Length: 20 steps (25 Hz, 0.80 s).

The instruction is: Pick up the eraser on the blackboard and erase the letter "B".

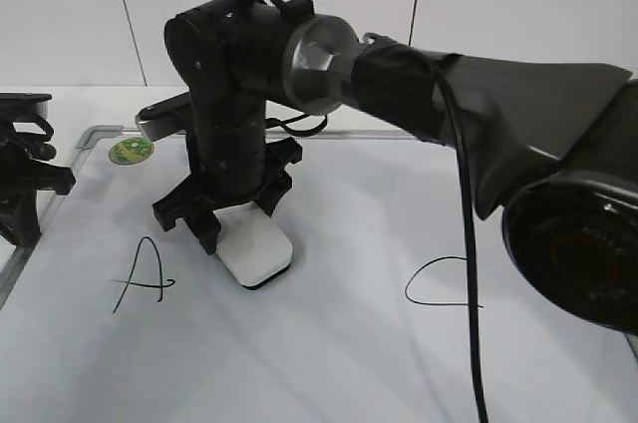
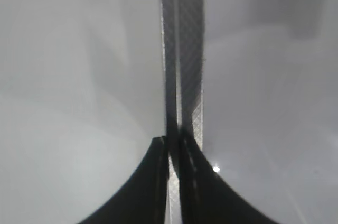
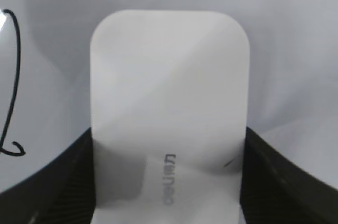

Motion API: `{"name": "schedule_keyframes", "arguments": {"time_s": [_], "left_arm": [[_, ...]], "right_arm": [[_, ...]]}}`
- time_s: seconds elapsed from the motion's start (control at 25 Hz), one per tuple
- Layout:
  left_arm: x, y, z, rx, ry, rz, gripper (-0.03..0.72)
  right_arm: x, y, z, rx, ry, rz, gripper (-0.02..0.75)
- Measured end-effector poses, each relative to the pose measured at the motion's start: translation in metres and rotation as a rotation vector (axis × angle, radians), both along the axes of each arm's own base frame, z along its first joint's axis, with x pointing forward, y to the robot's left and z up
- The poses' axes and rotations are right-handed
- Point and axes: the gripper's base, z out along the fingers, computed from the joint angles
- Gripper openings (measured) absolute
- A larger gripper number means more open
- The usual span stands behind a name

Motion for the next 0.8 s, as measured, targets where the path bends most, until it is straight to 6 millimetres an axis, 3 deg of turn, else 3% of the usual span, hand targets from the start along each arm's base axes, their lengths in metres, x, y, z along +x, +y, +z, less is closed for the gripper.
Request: {"name": "schedule_keyframes", "arguments": {"time_s": [0.28,0.56,0.8], "left_arm": [[0.000,0.000,0.000,0.000,0.000,0.000,0.016],[0.000,0.000,0.000,0.000,0.000,0.000,0.016],[0.000,0.000,0.000,0.000,0.000,0.000,0.016]], "right_arm": [[0.015,-0.016,0.000,0.032,0.025,-0.067,0.529],[0.057,-0.066,0.001,0.045,0.017,-0.213,0.529],[0.056,-0.067,0.008,0.082,0.033,-0.224,0.529]]}}
